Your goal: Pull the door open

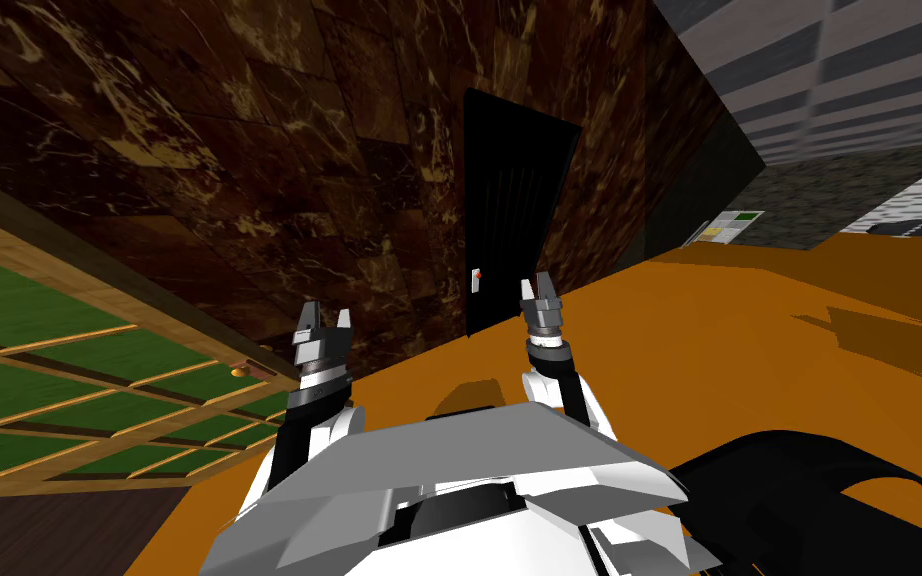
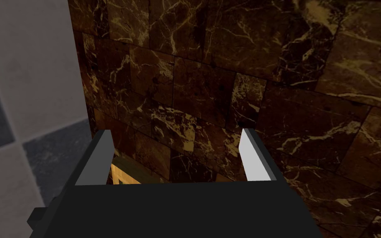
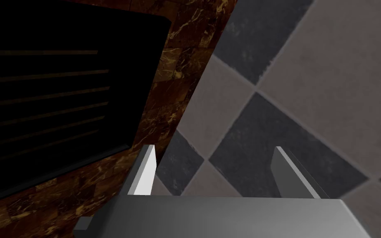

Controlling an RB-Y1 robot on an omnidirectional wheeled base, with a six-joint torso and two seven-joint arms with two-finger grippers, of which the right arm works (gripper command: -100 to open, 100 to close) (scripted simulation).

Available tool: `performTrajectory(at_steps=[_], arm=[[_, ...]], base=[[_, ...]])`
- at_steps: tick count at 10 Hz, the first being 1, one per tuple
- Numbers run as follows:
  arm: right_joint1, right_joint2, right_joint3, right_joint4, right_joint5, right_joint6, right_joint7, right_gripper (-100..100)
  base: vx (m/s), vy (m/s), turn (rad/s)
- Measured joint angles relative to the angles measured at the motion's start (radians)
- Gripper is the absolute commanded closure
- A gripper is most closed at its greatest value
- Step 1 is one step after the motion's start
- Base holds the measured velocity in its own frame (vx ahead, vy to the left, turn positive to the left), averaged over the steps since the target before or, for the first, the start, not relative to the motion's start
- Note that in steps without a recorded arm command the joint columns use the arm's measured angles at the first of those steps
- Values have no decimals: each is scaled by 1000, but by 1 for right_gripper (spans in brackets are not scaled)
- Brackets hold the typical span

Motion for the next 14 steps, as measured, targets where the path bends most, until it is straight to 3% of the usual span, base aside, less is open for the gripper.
performTrajectory(at_steps=[7, 13, 14], arm=[[-73, -45, -17, 154, 45, -22, 65, -100], [-152, -84, -23, 336, 106, -50, 150, -100], [-169, -99, -32, 369, 113, -55, 161, -100]], base=[[74, -1, -11], [88, -6, -13], [109, 1, -18]])
